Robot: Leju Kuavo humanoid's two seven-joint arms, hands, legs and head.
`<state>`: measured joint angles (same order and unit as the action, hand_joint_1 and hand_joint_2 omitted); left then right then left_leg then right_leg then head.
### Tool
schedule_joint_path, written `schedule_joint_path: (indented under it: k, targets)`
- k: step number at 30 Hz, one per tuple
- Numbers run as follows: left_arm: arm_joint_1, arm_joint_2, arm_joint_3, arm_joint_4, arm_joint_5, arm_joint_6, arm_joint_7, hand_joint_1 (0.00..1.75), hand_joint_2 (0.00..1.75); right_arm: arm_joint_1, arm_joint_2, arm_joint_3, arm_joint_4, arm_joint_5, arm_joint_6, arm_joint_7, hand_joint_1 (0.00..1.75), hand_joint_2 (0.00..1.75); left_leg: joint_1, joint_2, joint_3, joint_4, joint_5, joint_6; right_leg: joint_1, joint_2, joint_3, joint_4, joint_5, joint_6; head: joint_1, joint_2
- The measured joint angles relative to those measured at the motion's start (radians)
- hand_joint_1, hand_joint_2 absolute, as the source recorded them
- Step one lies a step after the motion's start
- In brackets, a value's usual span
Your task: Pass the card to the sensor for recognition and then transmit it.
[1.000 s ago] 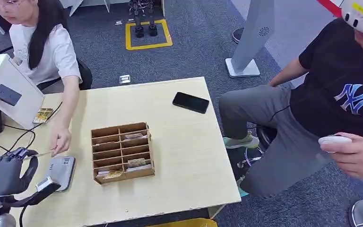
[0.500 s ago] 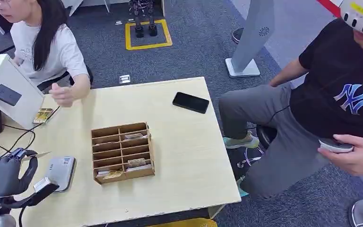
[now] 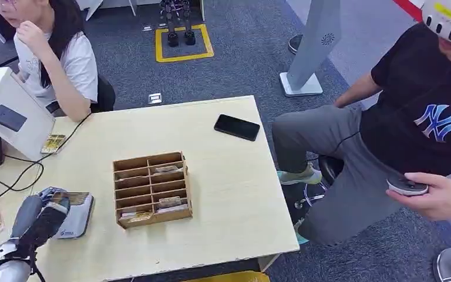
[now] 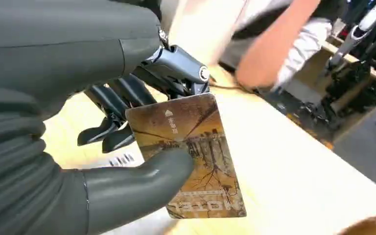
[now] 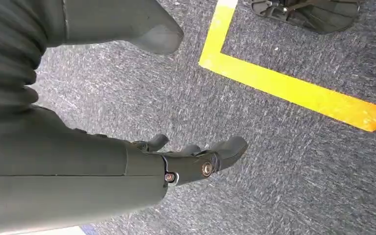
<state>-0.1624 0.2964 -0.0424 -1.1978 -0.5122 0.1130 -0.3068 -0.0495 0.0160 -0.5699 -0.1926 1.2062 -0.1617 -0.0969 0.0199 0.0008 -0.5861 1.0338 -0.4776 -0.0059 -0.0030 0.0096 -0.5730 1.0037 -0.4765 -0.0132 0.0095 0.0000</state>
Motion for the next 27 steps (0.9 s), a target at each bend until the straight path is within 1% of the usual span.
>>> schedule_joint_path:
  k: [2, 3, 5, 8, 10, 18, 21, 27]
  targets:
    - [-0.003, -0.013, 0.015, 0.0, 0.046, -0.029, 0.014, 1.75, 1.75, 0.001, 0.0, -0.007, 0.0, 0.0, 0.0, 0.001, 0.0, 1.75, 0.0, 0.0, 0.0, 0.0, 0.0, 0.0, 0.0, 0.0, 0.0, 0.0, 0.0, 0.0, 0.0, 0.0]
    - [-0.006, -0.02, 0.025, 0.0, 0.073, -0.053, 0.031, 1.75, 1.75, 0.002, 0.0, -0.008, 0.0, 0.0, 0.0, 0.002, 0.0, 1.75, 0.0, 0.0, 0.0, 0.0, 0.0, 0.0, 0.0, 0.0, 0.0, 0.0, 0.0, 0.0, 0.0, 0.0]
    - [-0.01, -0.028, 0.038, 0.0, 0.104, -0.078, 0.053, 1.75, 1.75, 0.002, 0.0, -0.012, 0.0, 0.0, -0.002, 0.004, 0.0, 1.75, 0.0, 0.0, 0.0, 0.0, 0.0, 0.0, 0.0, -0.001, 0.0, 0.0, 0.0, 0.0, 0.0, 0.0]
    - [-0.022, -0.037, 0.052, 0.003, 0.13, -0.095, 0.078, 1.75, 1.75, 0.003, 0.0, -0.015, 0.0, 0.004, -0.003, 0.004, 0.0, 1.75, 0.0, -0.001, 0.0, 0.0, 0.0, 0.0, 0.0, 0.0, 0.0, 0.0, 0.0, 0.0, 0.0, 0.0]
    - [-0.031, -0.043, 0.058, 0.008, 0.139, -0.103, 0.08, 1.75, 1.75, 0.003, 0.0, -0.016, 0.0, 0.005, -0.003, 0.004, 0.0, 1.75, 0.0, -0.001, 0.0, 0.0, 0.0, 0.0, 0.0, -0.001, 0.0, 0.0, 0.0, 0.0, 0.0, 0.0]
    - [-0.064, -0.058, 0.059, 0.065, 0.138, -0.089, 0.091, 1.75, 1.75, 0.003, 0.003, -0.03, 0.0, 0.006, -0.008, 0.005, 0.0, 1.75, 0.0, 0.0, 0.0, 0.0, 0.0, 0.0, 0.0, 0.0, 0.0, 0.0, 0.0, 0.0, 0.0, 0.0]
    - [-0.075, -0.059, 0.059, 0.088, 0.125, -0.071, 0.092, 1.75, 1.75, 0.003, 0.004, -0.031, 0.0, 0.006, -0.008, 0.007, 0.0, 1.75, 0.0, 0.0, 0.0, 0.0, 0.0, 0.0, 0.0, 0.0, 0.0, 0.0, 0.0, 0.0, 0.0, 0.0]
    - [-0.084, -0.055, 0.059, 0.128, 0.123, -0.071, 0.094, 1.75, 1.75, 0.003, 0.004, -0.032, 0.0, 0.007, -0.009, 0.003, 0.0, 1.75, 0.0, 0.0, 0.0, 0.0, 0.0, 0.0, 0.0, 0.0, 0.0, 0.0, 0.0, 0.0, 0.0, 0.0]
